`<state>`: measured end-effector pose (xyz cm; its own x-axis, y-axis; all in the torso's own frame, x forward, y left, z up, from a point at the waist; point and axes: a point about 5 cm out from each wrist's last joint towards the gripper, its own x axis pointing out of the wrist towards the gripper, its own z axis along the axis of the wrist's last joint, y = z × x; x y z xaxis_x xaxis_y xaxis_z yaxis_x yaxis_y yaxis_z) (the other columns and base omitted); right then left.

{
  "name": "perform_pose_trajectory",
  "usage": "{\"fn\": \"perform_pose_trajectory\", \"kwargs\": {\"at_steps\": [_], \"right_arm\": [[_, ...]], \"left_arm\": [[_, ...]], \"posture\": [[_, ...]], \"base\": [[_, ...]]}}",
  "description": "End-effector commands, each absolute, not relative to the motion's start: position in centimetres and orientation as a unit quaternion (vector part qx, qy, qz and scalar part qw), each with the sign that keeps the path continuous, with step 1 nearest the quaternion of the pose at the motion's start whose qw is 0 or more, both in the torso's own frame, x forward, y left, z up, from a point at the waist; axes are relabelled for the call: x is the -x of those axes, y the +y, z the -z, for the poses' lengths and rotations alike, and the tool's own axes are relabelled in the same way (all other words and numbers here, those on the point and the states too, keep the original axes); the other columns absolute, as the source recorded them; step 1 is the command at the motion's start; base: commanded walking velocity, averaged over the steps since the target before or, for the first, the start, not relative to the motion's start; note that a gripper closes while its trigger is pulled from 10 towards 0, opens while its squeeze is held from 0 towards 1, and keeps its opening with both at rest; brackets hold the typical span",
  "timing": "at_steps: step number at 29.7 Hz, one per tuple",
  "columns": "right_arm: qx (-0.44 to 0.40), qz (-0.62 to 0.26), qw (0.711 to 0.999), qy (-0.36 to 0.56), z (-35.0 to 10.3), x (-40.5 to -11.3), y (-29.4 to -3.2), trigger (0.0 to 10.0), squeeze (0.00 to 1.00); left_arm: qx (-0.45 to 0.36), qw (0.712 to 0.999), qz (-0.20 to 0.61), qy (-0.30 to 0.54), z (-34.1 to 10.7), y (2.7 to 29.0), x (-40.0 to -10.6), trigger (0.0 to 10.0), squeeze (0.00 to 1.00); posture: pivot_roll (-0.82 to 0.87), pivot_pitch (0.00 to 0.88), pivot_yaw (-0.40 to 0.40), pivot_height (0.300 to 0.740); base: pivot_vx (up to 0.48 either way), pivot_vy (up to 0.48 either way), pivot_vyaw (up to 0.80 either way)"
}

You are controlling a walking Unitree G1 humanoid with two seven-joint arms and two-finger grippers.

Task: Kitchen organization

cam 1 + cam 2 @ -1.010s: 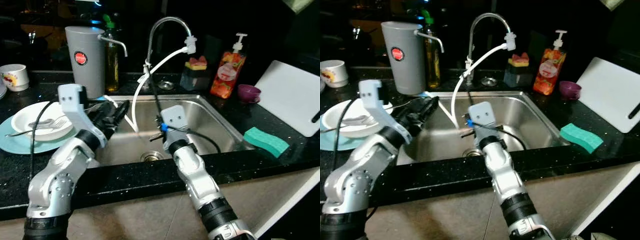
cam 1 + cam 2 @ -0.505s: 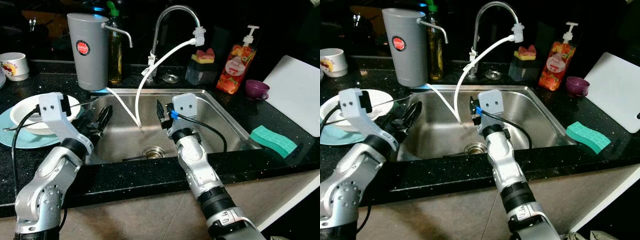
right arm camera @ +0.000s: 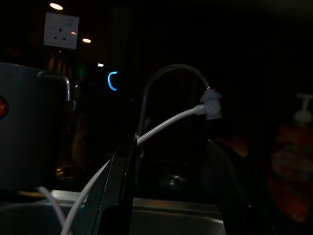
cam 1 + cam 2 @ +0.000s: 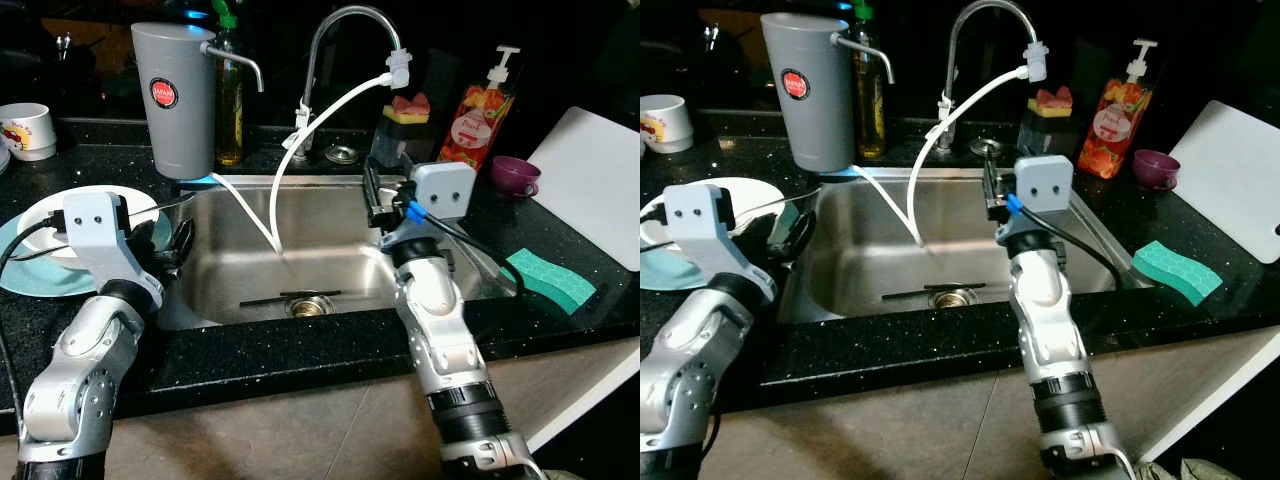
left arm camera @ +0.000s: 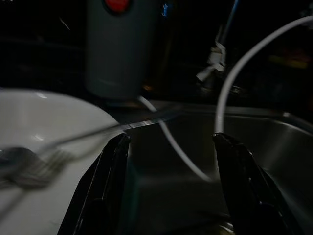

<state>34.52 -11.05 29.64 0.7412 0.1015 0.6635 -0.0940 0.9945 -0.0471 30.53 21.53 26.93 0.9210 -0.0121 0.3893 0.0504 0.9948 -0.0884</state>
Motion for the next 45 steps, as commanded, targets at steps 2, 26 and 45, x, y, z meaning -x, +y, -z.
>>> {"fn": "perform_pose_trajectory", "kwargs": {"at_steps": [2, 26, 45], "right_arm": [[0.017, -0.033, 0.930, -0.366, -29.9, -34.0, -11.9, 10.0, 0.00], [0.055, -0.006, 0.924, -0.378, -30.7, -32.8, -12.8, 10.0, 0.00], [0.061, -0.016, 0.930, -0.363, -30.0, -32.8, -12.4, 10.0, 0.00]], "left_arm": [[0.012, 0.980, 0.008, -0.198, -26.5, 21.9, -30.7, 10.0, 0.00], [-0.183, 0.961, -0.023, -0.206, -23.3, 23.0, -31.6, 10.0, 0.00], [-0.141, 0.947, 0.016, -0.288, -27.7, 21.3, -31.8, 10.0, 0.00]], "posture": [[0.17, 0.142, -0.121, 0.740], [0.13, 0.092, -0.099, 0.740], [0.13, 0.080, -0.104, 0.740]], "base": [[0.000, 0.000, 0.00], [0.000, 0.000, 0.00], [0.000, 0.000, 0.00]]}}
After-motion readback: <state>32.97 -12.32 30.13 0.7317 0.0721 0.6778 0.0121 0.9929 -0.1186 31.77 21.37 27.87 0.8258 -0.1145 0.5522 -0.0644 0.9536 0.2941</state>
